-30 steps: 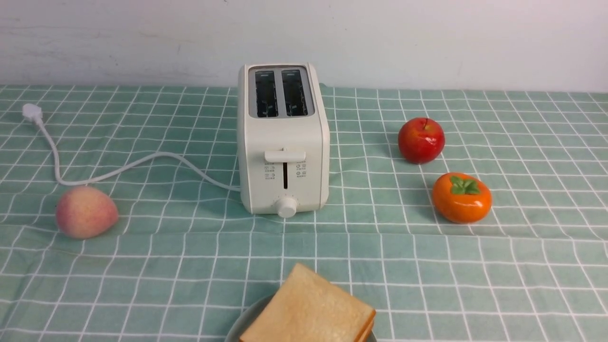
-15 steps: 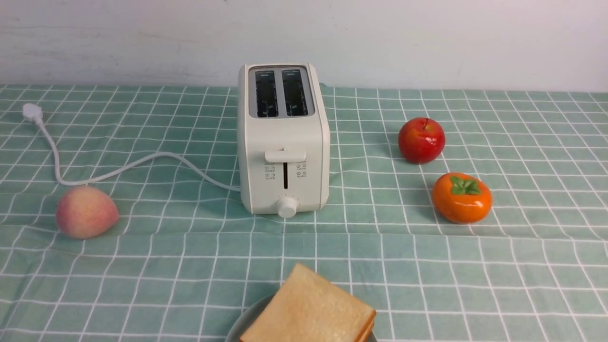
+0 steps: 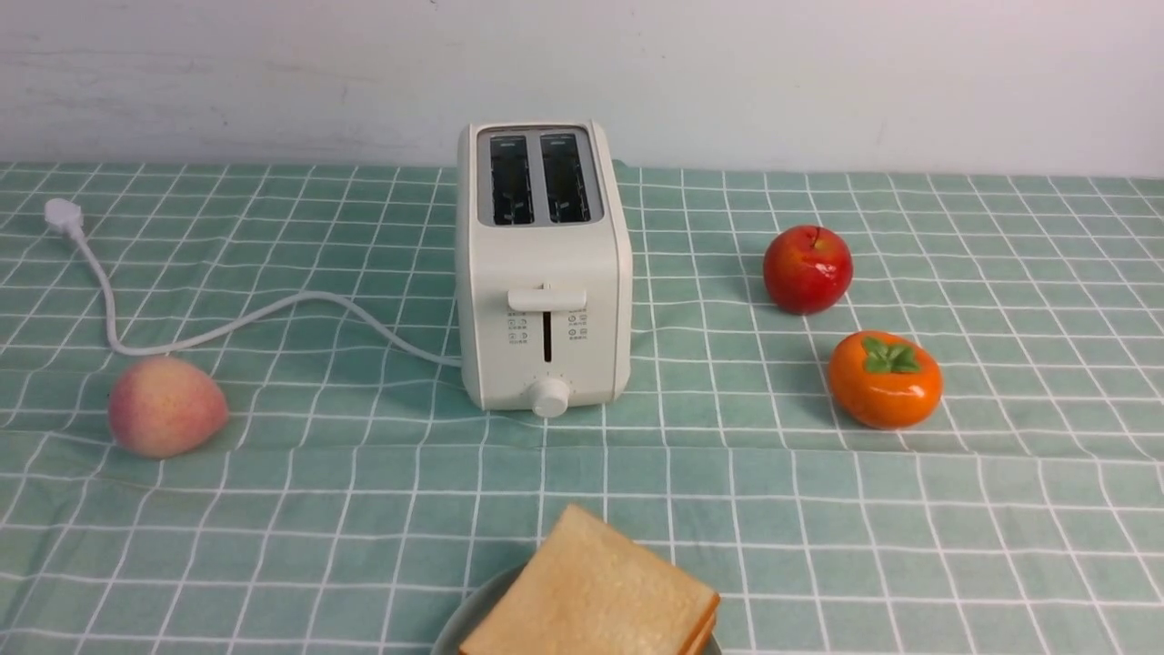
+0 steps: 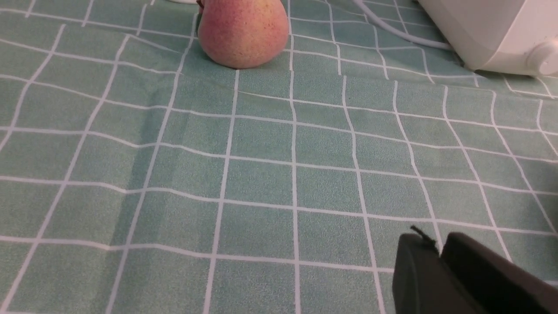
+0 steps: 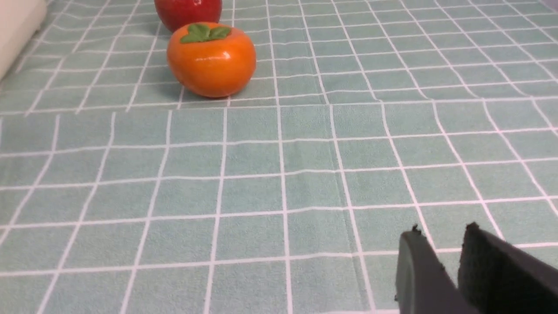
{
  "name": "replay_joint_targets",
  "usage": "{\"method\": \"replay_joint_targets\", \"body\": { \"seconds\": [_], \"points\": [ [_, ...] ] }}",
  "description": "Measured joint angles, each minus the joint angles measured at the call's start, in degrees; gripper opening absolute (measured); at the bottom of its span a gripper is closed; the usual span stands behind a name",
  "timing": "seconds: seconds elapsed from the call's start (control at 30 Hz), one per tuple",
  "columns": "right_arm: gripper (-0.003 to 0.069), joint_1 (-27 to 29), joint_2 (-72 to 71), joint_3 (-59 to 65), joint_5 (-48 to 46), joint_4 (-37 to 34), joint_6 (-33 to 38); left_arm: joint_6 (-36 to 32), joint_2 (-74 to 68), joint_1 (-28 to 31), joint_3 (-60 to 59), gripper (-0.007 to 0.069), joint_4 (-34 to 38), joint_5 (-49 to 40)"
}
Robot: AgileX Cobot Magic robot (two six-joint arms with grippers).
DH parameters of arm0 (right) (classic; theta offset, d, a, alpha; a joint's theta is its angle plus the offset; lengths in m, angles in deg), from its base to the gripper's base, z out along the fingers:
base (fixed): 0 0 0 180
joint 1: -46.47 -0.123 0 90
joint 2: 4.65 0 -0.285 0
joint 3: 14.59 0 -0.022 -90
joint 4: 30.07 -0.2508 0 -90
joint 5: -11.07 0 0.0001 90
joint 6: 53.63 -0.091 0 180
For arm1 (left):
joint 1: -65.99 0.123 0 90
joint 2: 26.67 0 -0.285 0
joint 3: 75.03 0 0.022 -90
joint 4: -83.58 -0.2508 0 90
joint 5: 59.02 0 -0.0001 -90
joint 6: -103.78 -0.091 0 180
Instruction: Take toasted bread from bread machine on blue coffee table place on plate.
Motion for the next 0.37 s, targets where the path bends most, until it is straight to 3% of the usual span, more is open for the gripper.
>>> {"method": "replay_joint_targets", "body": {
  "seconds": [0.17, 0.37],
  "points": [
    [0.0153, 0.3, 0.0, -0.1, -0.3, -7.3, 11.6, 0.0, 0.0, 0.0, 0.0, 0.0079, 0.0, 0.0],
    [0.0153, 0.1, 0.0, -0.1, -0.3, -8.9, 13.8, 0.0, 0.0, 0.0, 0.0, 0.0088, 0.0, 0.0]
  ]
}}
